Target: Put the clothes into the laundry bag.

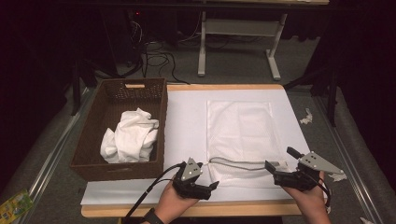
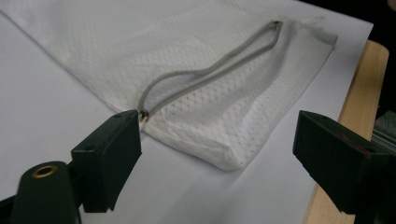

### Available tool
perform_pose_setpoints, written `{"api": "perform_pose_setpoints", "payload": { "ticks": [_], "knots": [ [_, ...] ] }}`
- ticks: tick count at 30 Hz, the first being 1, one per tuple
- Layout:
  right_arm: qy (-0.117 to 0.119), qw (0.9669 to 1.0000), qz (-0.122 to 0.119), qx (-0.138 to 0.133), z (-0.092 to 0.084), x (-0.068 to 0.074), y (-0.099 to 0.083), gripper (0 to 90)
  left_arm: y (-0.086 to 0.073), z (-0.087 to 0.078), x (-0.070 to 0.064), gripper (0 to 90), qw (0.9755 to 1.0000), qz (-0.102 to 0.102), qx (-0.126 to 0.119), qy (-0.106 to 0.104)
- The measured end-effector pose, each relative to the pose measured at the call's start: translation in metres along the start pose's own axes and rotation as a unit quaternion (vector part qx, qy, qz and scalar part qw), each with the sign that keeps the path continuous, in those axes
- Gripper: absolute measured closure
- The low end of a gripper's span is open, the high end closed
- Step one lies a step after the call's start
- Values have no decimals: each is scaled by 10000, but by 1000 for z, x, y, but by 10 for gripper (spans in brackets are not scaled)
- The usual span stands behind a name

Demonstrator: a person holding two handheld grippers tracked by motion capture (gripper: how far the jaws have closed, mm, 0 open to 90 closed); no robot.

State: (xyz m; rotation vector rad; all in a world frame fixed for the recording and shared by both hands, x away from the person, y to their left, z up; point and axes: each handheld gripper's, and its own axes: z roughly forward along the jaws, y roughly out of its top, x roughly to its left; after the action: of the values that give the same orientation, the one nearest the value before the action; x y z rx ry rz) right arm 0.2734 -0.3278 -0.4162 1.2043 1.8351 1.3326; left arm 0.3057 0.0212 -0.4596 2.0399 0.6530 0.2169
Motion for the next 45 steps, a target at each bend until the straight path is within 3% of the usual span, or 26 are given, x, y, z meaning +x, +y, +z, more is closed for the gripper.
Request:
{"api": "perform_pose_setpoints", "payload": {
  "ticks": [2, 3, 10, 15, 20, 30, 34, 35, 39, 42, 44, 45],
  "knots": [
    [-33, 10000, 7, 13, -3, 0, -1, 11, -2, 7, -1, 195, 9999, 48, 117, -25],
    [-64, 10000, 30, 7, -6, -1, -3, 12, -3, 12, -3, 269, 9996, 163, 246, 36],
    [-252, 9996, 110, 0, -20, -7, -8, 15, -3, 25, -6, 475, 9984, 267, 499, 9],
    [-329, 9993, 174, -12, -27, -10, -10, 18, -4, 34, -7, 703, 9960, 407, 779, 133],
    [-366, 9991, 229, -15, -27, -12, -11, 21, -4, 32, -3, 869, 9960, 377, 799, 160],
    [-266, 9994, 199, 31, -16, -10, -8, 30, -9, 14, 10, 877, 9963, 165, 725, 443],
    [-188, 9996, 191, 55, -7, -10, -6, 30, -15, 6, 15, 873, 9952, 114, 670, 704],
    [-144, 9998, 146, 68, -2, -9, -5, 31, -18, 3, 17, 872, 9942, 93, 652, 853],
    [-87, 9999, 112, 64, 3, -7, -3, 31, -21, 0, 20, 866, 9926, 37, 662, 1017],
    [-62, 9999, 109, 58, 8, -7, -1, 31, -24, -3, 21, 799, 9921, -12, 627, 1083],
    [-63, 9999, 109, 57, 8, -7, 0, 32, -23, -7, 20, 705, 9920, -20, 518, 1147],
    [-69, 9999, 130, 65, 8, -8, 0, 36, -23, -10, 20, 705, 9927, -11, 410, 1131]
  ]
}}
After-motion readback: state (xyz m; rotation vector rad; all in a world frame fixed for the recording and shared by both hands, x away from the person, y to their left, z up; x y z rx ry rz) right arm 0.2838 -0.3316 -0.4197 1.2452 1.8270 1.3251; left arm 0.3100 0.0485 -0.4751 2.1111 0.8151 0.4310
